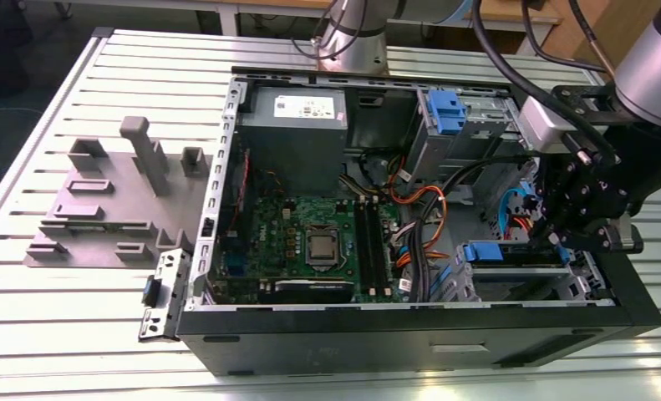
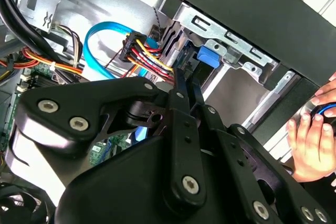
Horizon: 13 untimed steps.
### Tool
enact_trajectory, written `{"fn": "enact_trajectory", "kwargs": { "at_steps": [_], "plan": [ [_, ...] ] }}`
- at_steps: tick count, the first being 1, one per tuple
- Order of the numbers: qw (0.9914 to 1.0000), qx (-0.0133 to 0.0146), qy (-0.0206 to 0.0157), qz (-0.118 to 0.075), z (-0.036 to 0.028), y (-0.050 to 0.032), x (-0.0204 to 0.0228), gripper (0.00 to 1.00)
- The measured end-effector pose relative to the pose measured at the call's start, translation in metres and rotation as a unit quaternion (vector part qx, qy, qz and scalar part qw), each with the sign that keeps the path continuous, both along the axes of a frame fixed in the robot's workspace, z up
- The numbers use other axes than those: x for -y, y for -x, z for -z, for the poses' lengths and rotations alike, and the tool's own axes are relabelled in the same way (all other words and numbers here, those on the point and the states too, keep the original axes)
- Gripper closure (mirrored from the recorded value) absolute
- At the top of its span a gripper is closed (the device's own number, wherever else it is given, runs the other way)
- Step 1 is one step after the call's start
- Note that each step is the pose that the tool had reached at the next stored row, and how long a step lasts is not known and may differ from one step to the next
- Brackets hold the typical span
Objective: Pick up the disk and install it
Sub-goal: 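Insert the first disk wire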
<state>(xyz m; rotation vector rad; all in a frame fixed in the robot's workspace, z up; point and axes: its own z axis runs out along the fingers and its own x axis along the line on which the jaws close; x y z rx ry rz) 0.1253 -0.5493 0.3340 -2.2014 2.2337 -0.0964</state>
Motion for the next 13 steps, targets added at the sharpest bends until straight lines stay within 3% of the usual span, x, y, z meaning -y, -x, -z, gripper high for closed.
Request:
{"fn": "enact_trajectory", "kwargs": {
  "at_steps": [6,10,11,13],
  "plan": [
    [1.0,0.0009,-0.0001,0.0,0.0004,0.0,0.0,0.83],
    [0.99998,0.0065,-0.0001,0.0,0.0005,0.0001,0.0,0.83],
    [0.99995,0.0096,-0.0001,0.0,0.0005,0.0003,0.0,0.83],
    [0.99994,0.0112,0.0,0.0,0.0004,0.0005,0.0,0.83]
  ]
}}
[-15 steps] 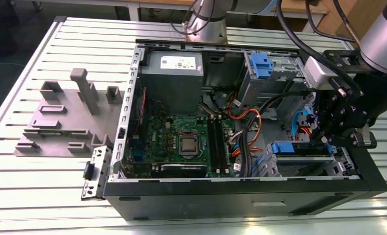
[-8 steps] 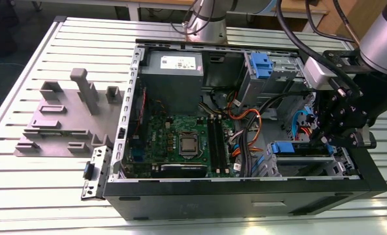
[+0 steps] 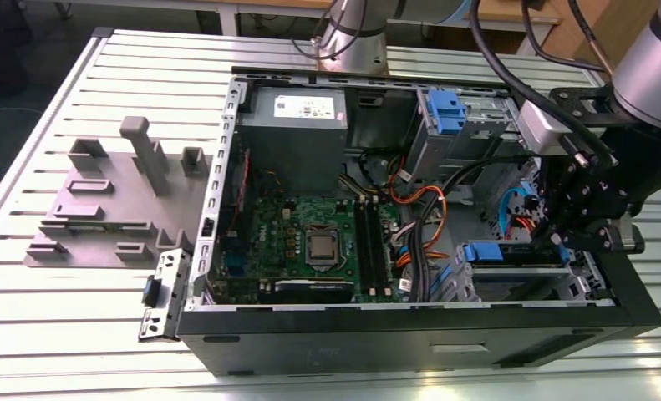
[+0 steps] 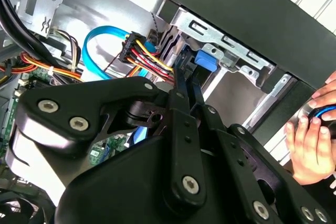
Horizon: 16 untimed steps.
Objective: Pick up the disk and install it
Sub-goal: 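Insert the first disk wire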
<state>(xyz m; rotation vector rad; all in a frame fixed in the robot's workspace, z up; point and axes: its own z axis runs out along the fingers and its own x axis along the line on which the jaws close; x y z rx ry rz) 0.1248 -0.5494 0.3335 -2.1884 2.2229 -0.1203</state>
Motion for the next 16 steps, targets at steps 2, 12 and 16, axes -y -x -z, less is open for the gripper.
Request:
{"fn": "enact_trajectory", "kwargs": {
  "at_steps": [2,12,16],
  "plan": [
    [1.0,0.0004,0.0,0.0,0.0,0.0004,0.0,0.83],
    [0.99997,0.0009,0.0,0.007,0.0011,0.0029,0.0001,0.83],
    [0.99994,0.0008,0.0,0.011,0.0018,0.0029,0.0002,0.83]
  ]
}}
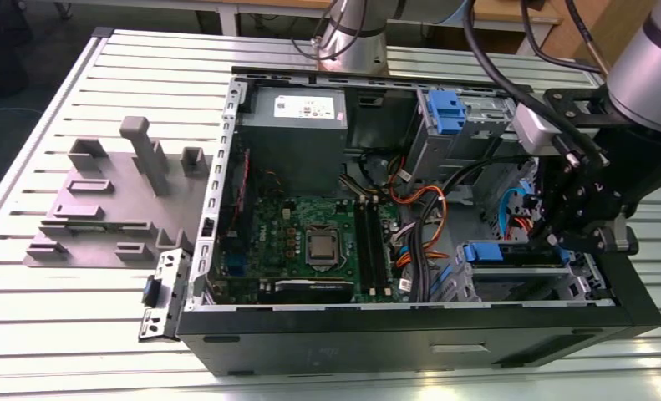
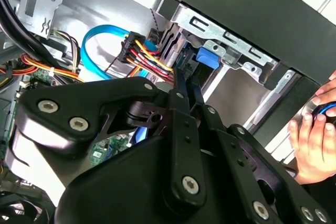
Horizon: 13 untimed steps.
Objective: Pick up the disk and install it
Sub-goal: 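Insert the first disk wire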
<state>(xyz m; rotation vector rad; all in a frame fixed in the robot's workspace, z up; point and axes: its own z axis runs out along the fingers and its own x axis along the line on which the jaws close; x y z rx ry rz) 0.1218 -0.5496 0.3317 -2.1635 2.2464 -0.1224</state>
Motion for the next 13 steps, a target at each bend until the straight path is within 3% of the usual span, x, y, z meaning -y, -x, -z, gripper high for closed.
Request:
{"fn": "enact_trajectory", "kwargs": {
  "at_steps": [13],
  "plan": [
    [0.99999,0.0,-0.0001,0.005,0.0032,0.0,0.001,0.83]
  ]
}}
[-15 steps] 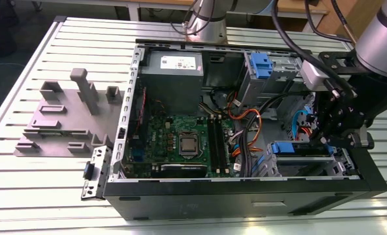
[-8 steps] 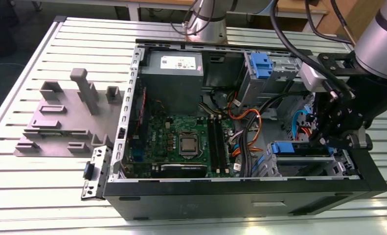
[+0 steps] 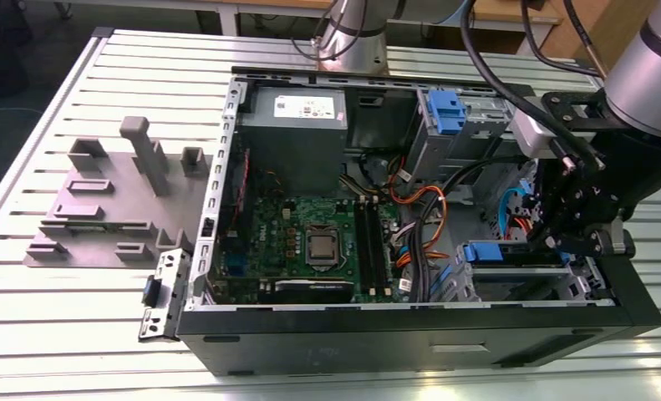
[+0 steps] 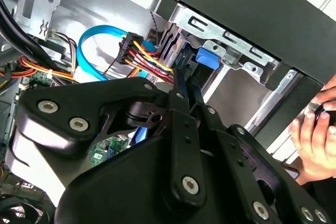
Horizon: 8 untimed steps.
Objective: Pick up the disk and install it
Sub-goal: 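Insert the first disk wire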
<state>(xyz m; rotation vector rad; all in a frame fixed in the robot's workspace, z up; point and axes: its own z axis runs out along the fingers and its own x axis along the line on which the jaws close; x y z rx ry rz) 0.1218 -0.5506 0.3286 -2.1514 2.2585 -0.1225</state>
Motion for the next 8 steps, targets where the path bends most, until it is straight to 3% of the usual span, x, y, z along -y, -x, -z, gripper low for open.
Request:
{"fn": "enact_trajectory", "kwargs": {
  "at_steps": [4,5,8],
  "plan": [
    [1.0,0.0,-0.0002,0.0,0.0001,0.0,0.0001,0.82],
    [1.0,0.0,0.0,0.0,-0.001,0.0,0.0001,0.75],
    [1.0,0.0,-0.0005,0.0,-0.0076,0.0,0.0,0.75]
  ]
}}
